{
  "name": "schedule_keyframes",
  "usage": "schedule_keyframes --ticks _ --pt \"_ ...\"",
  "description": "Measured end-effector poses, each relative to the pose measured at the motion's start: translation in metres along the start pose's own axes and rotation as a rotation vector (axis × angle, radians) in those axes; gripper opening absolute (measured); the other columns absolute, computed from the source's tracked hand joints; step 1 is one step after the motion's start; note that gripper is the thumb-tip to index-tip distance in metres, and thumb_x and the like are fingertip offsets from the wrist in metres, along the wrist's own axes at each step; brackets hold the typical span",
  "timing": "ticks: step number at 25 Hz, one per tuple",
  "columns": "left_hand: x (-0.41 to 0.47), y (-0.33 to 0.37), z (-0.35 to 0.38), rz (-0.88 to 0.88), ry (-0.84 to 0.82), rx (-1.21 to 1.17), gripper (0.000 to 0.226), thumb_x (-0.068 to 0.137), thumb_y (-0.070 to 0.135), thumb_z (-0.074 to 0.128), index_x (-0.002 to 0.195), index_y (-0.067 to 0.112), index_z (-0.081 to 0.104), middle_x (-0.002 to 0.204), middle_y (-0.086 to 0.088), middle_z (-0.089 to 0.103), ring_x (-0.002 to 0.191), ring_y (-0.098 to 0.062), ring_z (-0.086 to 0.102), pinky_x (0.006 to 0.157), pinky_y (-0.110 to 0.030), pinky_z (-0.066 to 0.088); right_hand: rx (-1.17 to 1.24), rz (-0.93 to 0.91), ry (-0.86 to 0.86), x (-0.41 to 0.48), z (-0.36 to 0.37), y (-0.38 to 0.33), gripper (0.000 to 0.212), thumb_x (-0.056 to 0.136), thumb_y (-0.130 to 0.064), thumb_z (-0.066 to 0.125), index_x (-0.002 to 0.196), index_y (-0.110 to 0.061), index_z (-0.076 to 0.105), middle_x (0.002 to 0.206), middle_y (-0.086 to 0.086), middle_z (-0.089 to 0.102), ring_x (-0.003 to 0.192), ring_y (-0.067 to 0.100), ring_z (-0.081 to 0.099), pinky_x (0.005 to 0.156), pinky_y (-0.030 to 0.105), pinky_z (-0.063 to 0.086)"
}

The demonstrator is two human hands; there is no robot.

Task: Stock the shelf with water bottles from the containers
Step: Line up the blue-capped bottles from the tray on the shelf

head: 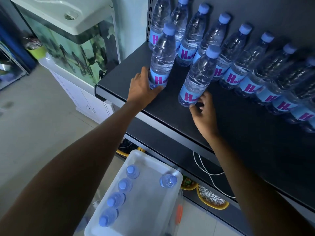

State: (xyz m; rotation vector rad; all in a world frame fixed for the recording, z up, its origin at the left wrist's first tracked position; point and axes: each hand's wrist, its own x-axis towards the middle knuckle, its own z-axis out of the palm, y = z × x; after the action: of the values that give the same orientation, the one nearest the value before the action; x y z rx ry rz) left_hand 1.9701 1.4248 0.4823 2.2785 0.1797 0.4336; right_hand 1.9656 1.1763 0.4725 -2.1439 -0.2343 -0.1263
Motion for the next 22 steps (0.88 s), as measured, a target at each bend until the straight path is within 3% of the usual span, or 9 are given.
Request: schedule_keyframes --ticks 5,8,11,15,22 --pt "0.029 -0.016 -0.007 -0.017 0.028 0.028 0.06 0.08 0.044 0.08 0.12 0.01 0.049 0.113 -0.005 0.07 0.103 -0.028 0.065 0.092 -0.038 0.044 -0.102 -0.001 0.059 0.013 0.011 0.001 0.056 0.069 -0.046 0.079 0.114 -0.019 0.057 0.103 -0.016 0.057 0.102 0.021 0.059 0.092 0.047 0.053" --pt "0.045 -0.027 -0.009 -0.029 0.081 0.04 0.059 0.08 0.044 0.079 0.118 0.009 0.051 0.11 -0.006 0.07 0.101 -0.03 0.065 0.088 -0.036 0.043 -0.183 0.034 0.096 0.03 0.026 -0.005 0.058 0.067 -0.057 0.077 0.111 -0.026 0.058 0.107 -0.011 0.066 0.105 0.026 0.063 0.094 0.057 0.052" --pt "0.059 -0.033 -0.006 -0.073 0.124 0.047 0.059 0.08 0.045 0.076 0.121 0.011 0.05 0.112 -0.005 0.07 0.105 -0.03 0.063 0.092 -0.038 0.041 -0.28 0.039 0.124 0.05 0.045 -0.016 0.06 0.074 -0.05 0.079 0.121 -0.019 0.06 0.122 0.0 0.066 0.119 0.032 0.055 0.103 0.052 0.042" --pt "0.073 -0.037 -0.002 -0.099 0.171 0.067 0.057 0.082 0.044 0.074 0.123 0.014 0.049 0.114 -0.003 0.066 0.111 -0.026 0.058 0.09 -0.033 0.029 -0.294 0.083 0.121 0.094 0.078 -0.031 0.068 0.078 -0.046 0.078 0.134 -0.018 0.052 0.141 0.002 0.056 0.132 0.035 0.043 0.106 0.052 0.032" --pt "0.098 -0.042 0.005 -0.144 0.204 0.158 0.062 0.084 0.051 0.069 0.133 0.018 0.05 0.123 -0.003 0.056 0.12 -0.026 0.048 0.099 -0.037 0.032 -0.259 0.075 0.14 0.152 0.117 -0.041 0.065 0.078 -0.05 0.077 0.131 -0.018 0.053 0.142 0.004 0.057 0.136 0.034 0.045 0.109 0.053 0.03"
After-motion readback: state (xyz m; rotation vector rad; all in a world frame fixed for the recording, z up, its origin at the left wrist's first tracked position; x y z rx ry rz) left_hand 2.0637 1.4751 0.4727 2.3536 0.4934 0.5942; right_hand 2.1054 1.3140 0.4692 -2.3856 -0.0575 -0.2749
